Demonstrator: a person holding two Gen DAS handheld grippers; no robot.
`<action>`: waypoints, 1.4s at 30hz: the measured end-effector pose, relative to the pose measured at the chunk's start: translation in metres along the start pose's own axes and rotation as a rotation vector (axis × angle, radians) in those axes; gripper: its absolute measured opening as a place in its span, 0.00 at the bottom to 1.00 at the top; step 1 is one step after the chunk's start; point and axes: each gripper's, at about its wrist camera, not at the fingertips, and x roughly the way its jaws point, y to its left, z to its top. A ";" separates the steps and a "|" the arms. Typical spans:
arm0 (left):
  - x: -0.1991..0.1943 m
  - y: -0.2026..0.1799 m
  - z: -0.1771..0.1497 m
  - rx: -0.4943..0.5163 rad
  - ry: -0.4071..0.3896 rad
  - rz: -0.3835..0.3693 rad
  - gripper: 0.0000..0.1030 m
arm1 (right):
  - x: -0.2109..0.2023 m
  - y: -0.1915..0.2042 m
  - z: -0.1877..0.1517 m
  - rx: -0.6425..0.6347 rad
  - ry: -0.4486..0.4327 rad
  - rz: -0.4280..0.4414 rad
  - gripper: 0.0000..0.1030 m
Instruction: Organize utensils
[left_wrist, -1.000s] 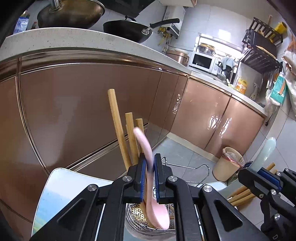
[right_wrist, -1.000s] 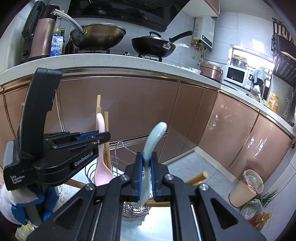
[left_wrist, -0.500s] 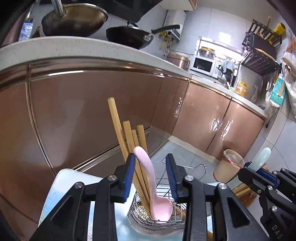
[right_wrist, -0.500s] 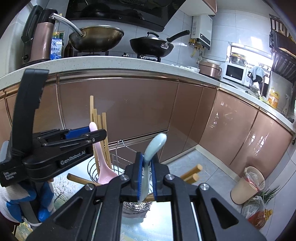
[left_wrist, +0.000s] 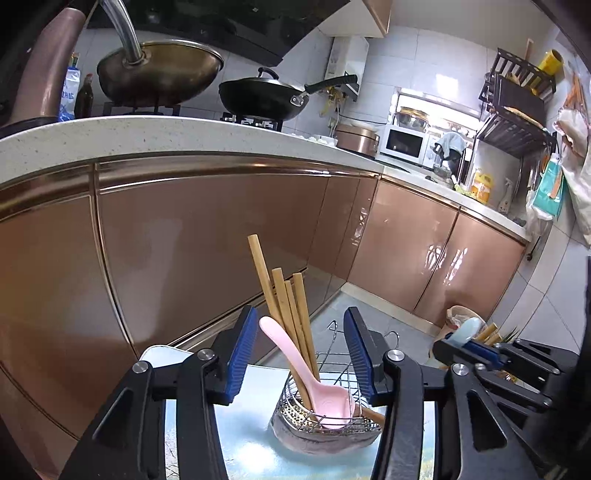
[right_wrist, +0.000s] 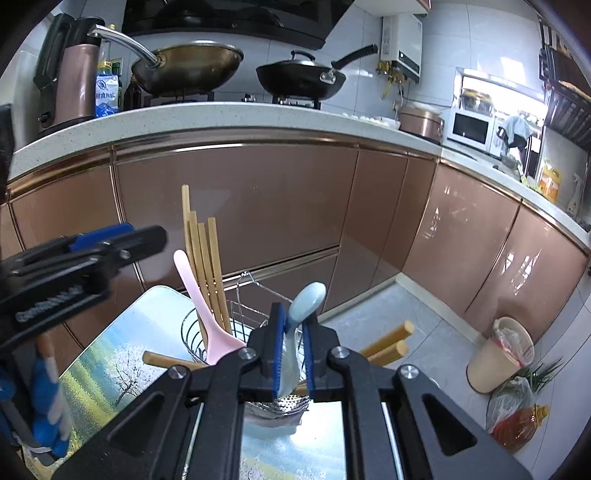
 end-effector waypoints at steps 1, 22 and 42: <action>-0.001 0.001 0.000 -0.001 0.000 0.000 0.50 | 0.002 0.000 0.001 -0.005 0.011 0.001 0.17; -0.041 0.015 -0.009 -0.001 0.000 0.039 0.65 | -0.047 0.002 0.012 0.011 -0.026 0.006 0.49; -0.168 -0.002 -0.068 0.139 -0.120 0.187 0.96 | -0.169 0.010 -0.086 0.088 -0.109 -0.099 0.71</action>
